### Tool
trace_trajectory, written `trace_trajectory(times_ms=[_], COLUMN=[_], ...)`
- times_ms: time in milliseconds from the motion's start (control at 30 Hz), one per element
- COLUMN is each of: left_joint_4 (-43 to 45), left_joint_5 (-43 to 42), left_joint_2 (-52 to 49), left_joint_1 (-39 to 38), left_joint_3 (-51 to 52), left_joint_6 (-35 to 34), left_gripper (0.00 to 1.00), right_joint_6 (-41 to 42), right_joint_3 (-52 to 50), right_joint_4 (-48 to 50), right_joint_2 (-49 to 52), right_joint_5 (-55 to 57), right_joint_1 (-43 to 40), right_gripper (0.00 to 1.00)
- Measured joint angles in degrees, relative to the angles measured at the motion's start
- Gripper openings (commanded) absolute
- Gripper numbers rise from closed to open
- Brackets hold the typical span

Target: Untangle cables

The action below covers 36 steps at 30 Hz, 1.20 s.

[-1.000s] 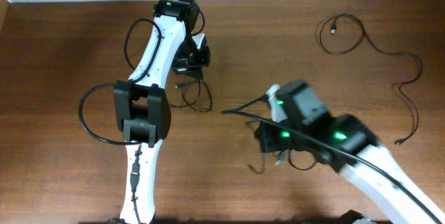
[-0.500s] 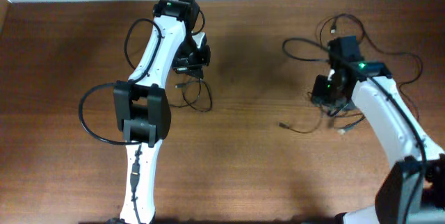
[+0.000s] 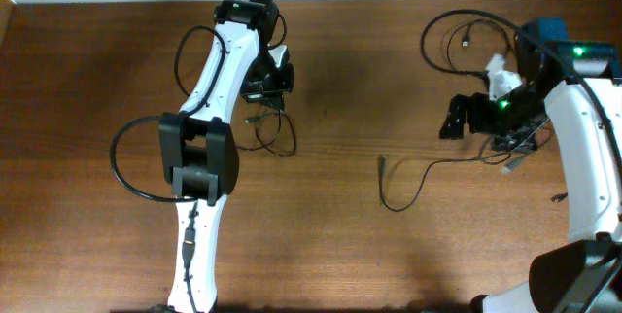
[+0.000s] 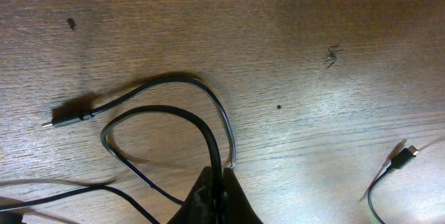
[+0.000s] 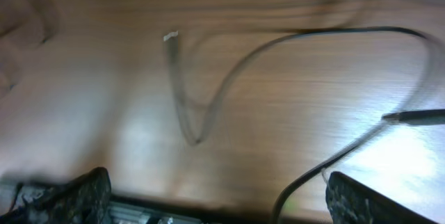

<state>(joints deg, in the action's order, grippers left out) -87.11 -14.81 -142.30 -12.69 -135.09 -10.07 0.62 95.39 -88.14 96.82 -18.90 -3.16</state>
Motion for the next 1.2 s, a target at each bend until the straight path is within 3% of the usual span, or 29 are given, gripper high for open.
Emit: trace_trajectory(times_ms=[100, 200, 267, 367, 533, 600, 667, 800, 900, 933, 1033, 1200], left_joint_4=[0.1, 0.0, -0.1, -0.3, -0.2, -0.1, 0.1, 0.0, 0.0, 0.0, 0.0, 0.6], left_joint_5=[0.0, 0.0, 0.0, 0.0, 0.0, 0.0, 0.0, 0.0, 0.0, 0.0, 0.0, 0.0], left_joint_2=[0.0, 0.0, 0.0, 0.0, 0.0, 0.0, 0.0, 0.0, 0.0, 0.0, 0.0, 0.0], left_joint_1=[0.0, 0.0, 0.0, 0.0, 0.0, 0.0, 0.0, 0.0, 0.0, 0.0, 0.0, 0.0], left_joint_3=[0.0, 0.0, 0.0, 0.0, 0.0, 0.0, 0.0, 0.0, 0.0, 0.0, 0.0, 0.0], left_joint_6=[0.0, 0.0, 0.0, 0.0, 0.0, 0.0, 0.1, 0.0, 0.1, 0.1, 0.1, 0.1], left_gripper=[0.02, 0.02, 0.02, 0.02, 0.07, 0.07, 0.06, 0.12, 0.12, 0.12, 0.13, 0.10], right_joint_6=[-7.2, -7.5, -0.1, 15.7, 19.9, 16.2, 3.3, -2.2, 11.8, 20.7, 32.8, 44.0], right_joint_3=[-4.0, -12.2, -17.0, -17.3, -15.7, -14.4, -10.6, -10.0, -10.0, -10.0, -10.0, -10.0], right_joint_4=[-0.9, 1.2, 2.4, -2.0, -5.2, -5.9, -3.6, -7.6, -9.0, -9.0, -7.0, -6.5], right_joint_2=[0.0, 0.0, 0.9, 2.2, 2.2, 2.2, 2.2, 2.2, 2.2, 2.2, 2.2, 2.2], right_joint_5=[-7.0, -4.8, 5.0, 22.7, 31.2, 22.4, 3.4, -15.6, -20.3, -22.4, -27.1, -42.2], right_joint_1=[4.8, 9.8, 11.5, 7.6, 1.3, 1.1, 1.2, 1.3, 1.2, 1.1, 1.1, 1.3], right_gripper=[0.99, 0.98, 0.98, 0.98, 0.98, 0.99, 0.98, 0.99, 0.98, 0.99, 0.99, 0.99])
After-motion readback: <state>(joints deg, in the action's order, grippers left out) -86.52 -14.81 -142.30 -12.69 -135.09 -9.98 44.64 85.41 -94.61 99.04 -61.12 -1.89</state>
